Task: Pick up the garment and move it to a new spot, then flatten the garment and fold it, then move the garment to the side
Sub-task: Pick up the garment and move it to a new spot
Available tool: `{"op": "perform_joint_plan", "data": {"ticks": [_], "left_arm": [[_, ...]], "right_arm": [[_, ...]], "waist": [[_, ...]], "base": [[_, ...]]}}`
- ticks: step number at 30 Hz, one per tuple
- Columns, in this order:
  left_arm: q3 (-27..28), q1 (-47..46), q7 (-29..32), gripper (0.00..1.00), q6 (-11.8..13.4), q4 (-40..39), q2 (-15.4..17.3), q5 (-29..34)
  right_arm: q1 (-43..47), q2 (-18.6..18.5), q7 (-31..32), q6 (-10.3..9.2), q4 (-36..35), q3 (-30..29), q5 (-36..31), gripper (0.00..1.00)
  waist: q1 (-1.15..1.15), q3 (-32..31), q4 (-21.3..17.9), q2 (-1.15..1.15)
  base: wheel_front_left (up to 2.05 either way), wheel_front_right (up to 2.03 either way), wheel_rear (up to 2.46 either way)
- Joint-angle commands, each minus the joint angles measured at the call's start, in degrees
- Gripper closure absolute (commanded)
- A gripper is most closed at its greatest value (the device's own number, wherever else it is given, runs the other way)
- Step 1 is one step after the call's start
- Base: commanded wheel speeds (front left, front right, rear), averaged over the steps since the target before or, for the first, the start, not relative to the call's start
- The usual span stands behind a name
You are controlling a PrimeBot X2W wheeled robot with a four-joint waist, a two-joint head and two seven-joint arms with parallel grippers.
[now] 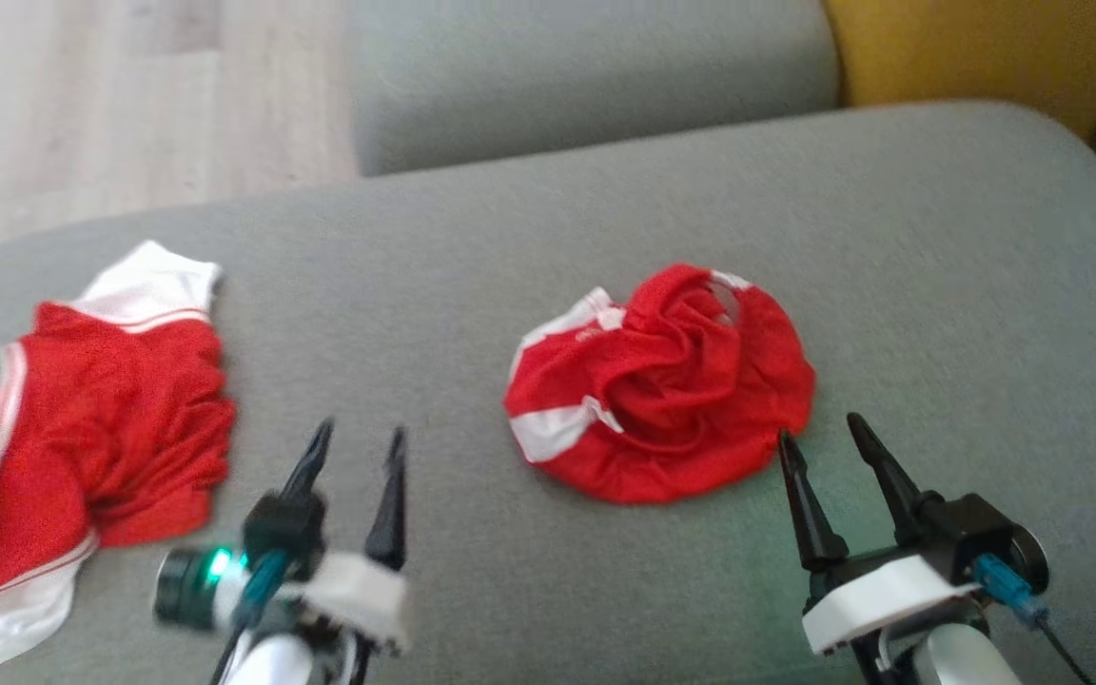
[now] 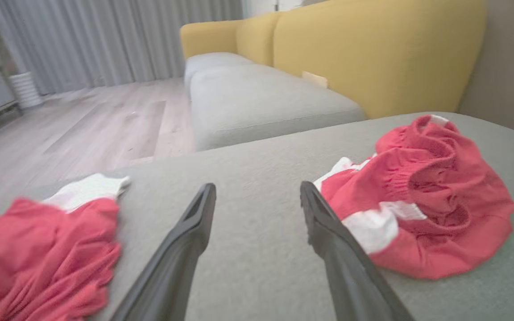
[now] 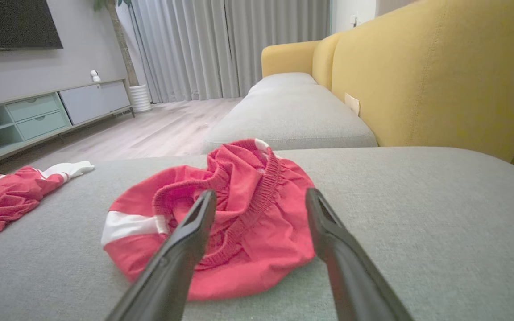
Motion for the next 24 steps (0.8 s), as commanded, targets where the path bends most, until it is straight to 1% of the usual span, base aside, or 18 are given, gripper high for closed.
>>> {"op": "perform_joint_plan", "data": {"ticks": [1,4,7,12,14,16,19,24], "left_arm": [[3.7,-0.3,-0.3,0.00,0.6,-3.1,0.7,-0.2],[7.4,5.1,-0.3,0.00,1.7,-6.1,0.1,0.2],[10.7,9.6,-0.3,0.00,2.2,-9.6,-1.0,1.4],[14.8,15.8,-0.3,0.00,0.7,-15.9,-2.8,5.1],[15.5,17.9,-0.3,0.00,-0.1,-17.9,-3.1,7.4],[16.3,19.9,-0.3,0.00,-0.2,-19.3,-3.7,9.1],[17.5,21.8,-0.3,0.00,-0.6,-20.3,-4.7,10.3],[18.0,23.0,-0.3,0.00,-1.8,-19.8,-5.7,11.9]], "right_arm": [[-0.7,0.1,-0.6,-0.04,-1.4,0.9,-0.4,0.00],[0.3,0.1,-0.6,-0.04,-1.4,0.2,-0.5,0.00],[1.5,0.1,-0.6,-0.04,-1.9,-0.9,-0.4,0.00],[3.6,0.1,-0.6,-0.04,-2.9,-2.0,0.3,0.00],[4.3,0.1,-0.6,-0.04,-3.6,-1.7,0.8,0.00],[5.0,0.1,-0.6,-0.04,-4.4,-1.3,1.5,0.00],[5.8,0.1,-0.6,-0.04,-5.2,-0.8,1.9,0.00],[6.2,0.1,-0.6,-0.04,-5.5,-0.7,1.5,0.00]], "waist": [[0.00,-2.8,2.6,0.00],[0.00,-3.9,3.5,0.00],[0.00,-4.6,4.2,0.00],[0.00,-5.3,4.7,0.00],[0.00,-5.6,4.7,0.00],[0.00,-5.8,4.7,0.00],[0.00,-6.0,4.9,0.00],[0.00,-6.4,5.2,0.00]], "base": [[0.00,0.00,0.00],[0.00,0.00,0.00],[0.00,0.00,0.00],[0.00,0.00,0.00],[0.00,0.00,0.00],[0.00,0.00,0.00],[0.00,0.00,0.00],[0.00,0.00,0.00]]}}
